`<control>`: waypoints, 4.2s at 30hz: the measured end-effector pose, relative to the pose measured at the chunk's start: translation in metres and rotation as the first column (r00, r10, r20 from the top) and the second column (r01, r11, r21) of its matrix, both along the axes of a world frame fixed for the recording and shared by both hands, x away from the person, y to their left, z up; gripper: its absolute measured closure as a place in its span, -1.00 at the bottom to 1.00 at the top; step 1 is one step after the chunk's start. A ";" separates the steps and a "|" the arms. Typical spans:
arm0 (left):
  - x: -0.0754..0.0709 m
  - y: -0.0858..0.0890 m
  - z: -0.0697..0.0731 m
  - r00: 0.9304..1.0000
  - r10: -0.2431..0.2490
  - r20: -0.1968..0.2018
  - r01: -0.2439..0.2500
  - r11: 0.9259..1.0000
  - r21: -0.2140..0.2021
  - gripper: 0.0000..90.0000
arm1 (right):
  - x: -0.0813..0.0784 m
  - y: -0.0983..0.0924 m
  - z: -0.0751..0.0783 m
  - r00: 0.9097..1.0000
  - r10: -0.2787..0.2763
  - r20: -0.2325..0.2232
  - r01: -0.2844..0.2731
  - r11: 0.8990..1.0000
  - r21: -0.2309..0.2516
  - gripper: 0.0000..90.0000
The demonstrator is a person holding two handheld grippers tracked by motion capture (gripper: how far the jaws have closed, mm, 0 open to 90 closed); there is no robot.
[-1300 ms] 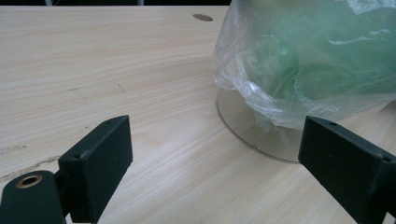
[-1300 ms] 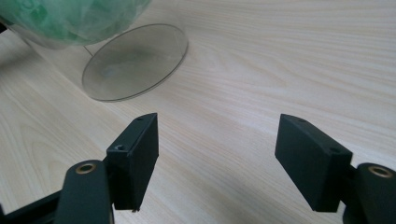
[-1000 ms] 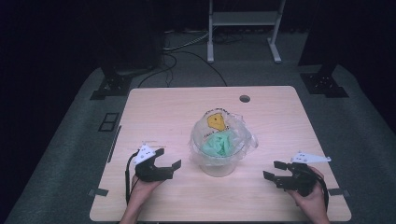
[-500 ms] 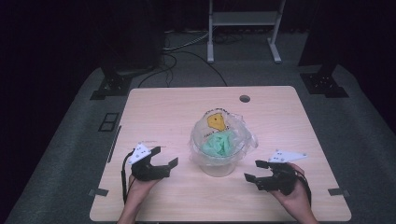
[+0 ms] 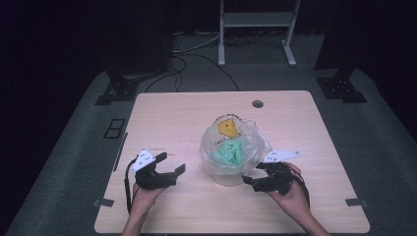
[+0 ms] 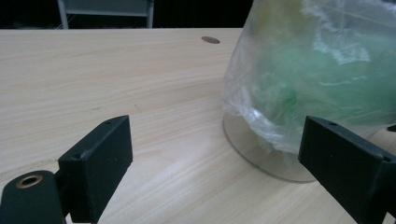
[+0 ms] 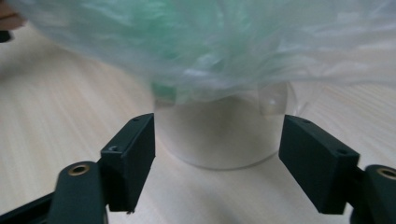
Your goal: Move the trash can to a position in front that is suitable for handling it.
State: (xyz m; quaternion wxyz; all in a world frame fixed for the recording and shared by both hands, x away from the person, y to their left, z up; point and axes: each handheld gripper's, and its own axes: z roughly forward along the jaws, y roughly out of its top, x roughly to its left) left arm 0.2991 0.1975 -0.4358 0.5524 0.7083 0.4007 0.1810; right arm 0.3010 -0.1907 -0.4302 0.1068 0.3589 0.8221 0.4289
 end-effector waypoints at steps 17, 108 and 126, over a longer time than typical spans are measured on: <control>0.001 0.008 0.029 0.998 0.032 0.058 -0.031 0.999 -0.031 -0.80 | 0.037 0.036 0.014 1.000 0.003 0.012 -0.003 1.000 0.014 -0.43; 0.072 -0.014 0.085 0.991 0.090 0.104 -0.087 0.996 -0.032 0.97 | 0.127 0.060 0.100 0.985 -0.173 -0.003 0.172 0.979 0.107 0.02; 0.071 -0.039 0.097 0.992 0.013 0.123 -0.008 0.999 -0.045 0.97 | 0.130 0.071 0.111 0.989 -0.100 -0.106 0.114 0.984 0.138 0.87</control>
